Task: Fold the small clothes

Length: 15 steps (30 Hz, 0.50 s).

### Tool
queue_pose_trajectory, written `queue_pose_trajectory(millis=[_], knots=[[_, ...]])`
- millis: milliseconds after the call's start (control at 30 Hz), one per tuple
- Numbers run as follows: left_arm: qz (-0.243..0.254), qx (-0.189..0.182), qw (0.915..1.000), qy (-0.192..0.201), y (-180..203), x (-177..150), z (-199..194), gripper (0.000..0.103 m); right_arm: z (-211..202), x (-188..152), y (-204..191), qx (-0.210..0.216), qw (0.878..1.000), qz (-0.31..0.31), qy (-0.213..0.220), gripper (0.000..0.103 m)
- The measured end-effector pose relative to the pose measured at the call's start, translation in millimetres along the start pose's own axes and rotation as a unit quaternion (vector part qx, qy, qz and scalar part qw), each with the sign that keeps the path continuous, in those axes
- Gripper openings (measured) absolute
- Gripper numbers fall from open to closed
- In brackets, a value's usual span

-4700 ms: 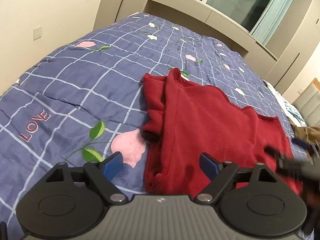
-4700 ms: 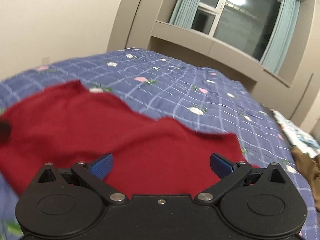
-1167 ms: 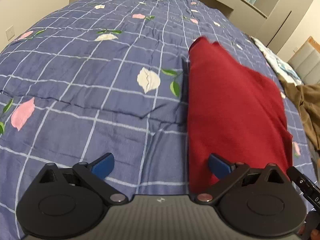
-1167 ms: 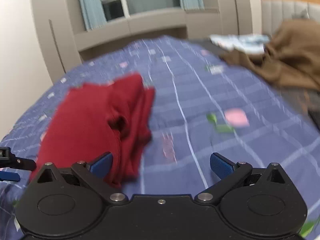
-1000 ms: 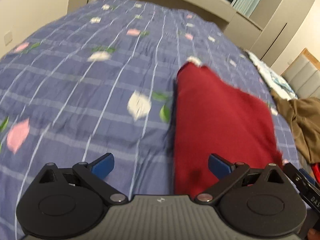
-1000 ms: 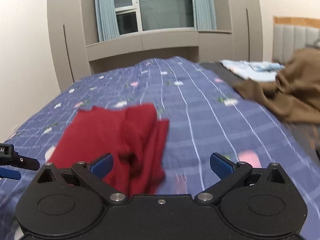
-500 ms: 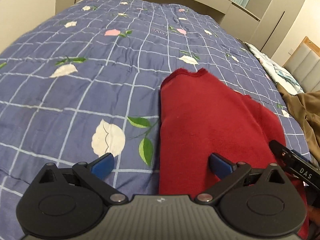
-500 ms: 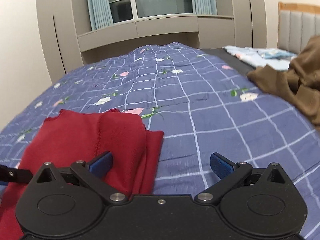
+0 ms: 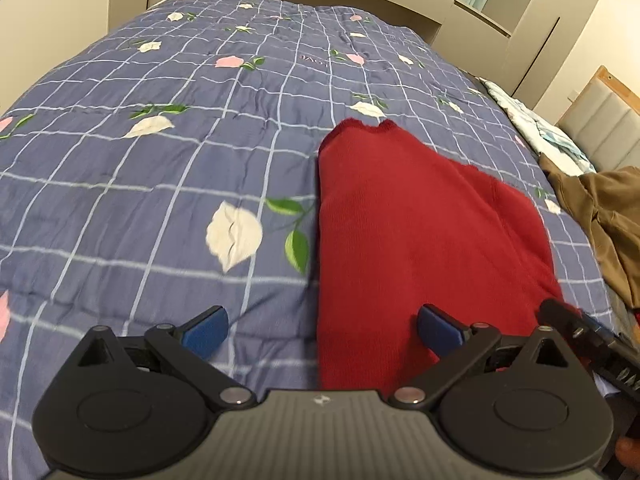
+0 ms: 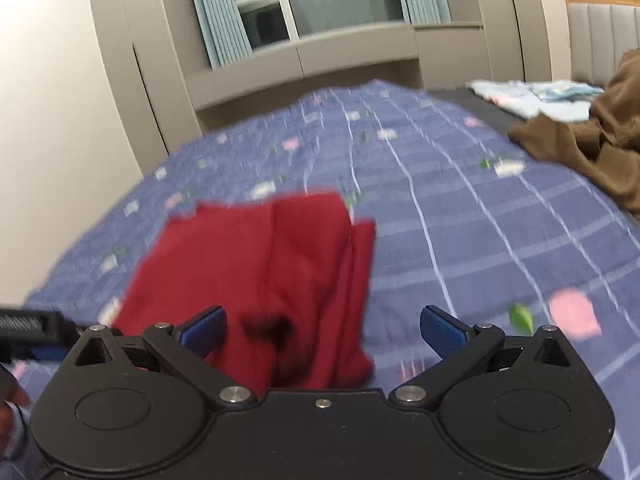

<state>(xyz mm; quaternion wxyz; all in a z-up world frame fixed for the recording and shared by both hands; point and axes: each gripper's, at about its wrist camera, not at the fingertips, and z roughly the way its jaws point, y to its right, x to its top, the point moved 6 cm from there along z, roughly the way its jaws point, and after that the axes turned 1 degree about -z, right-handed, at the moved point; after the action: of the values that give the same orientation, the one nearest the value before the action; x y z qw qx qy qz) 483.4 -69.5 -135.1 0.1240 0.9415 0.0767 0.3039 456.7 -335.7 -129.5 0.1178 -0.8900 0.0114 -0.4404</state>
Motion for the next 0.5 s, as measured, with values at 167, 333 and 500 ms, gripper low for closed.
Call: queue_pose_trajectory(millis=[167, 333, 500], knots=[[0.011, 0.006, 0.9999, -0.004, -1.3, -6.6, -0.9, 0.102, 3.6, -20.9, 15.0, 0.014, 0.998, 0.053, -0.016, 0.103], [0.011, 0.003, 0.9999, -0.007, -0.3, -3.0, 0.2, 0.102, -1.2, -10.6, 10.7, 0.034, 0.998, 0.057, -0.001, 0.103], [0.005, -0.012, 0.9999, -0.004, 1.2, 11.1, 9.3, 0.102, 17.0, 8.6, 13.1, 0.065, 0.994, 0.088, -0.01, 0.102]])
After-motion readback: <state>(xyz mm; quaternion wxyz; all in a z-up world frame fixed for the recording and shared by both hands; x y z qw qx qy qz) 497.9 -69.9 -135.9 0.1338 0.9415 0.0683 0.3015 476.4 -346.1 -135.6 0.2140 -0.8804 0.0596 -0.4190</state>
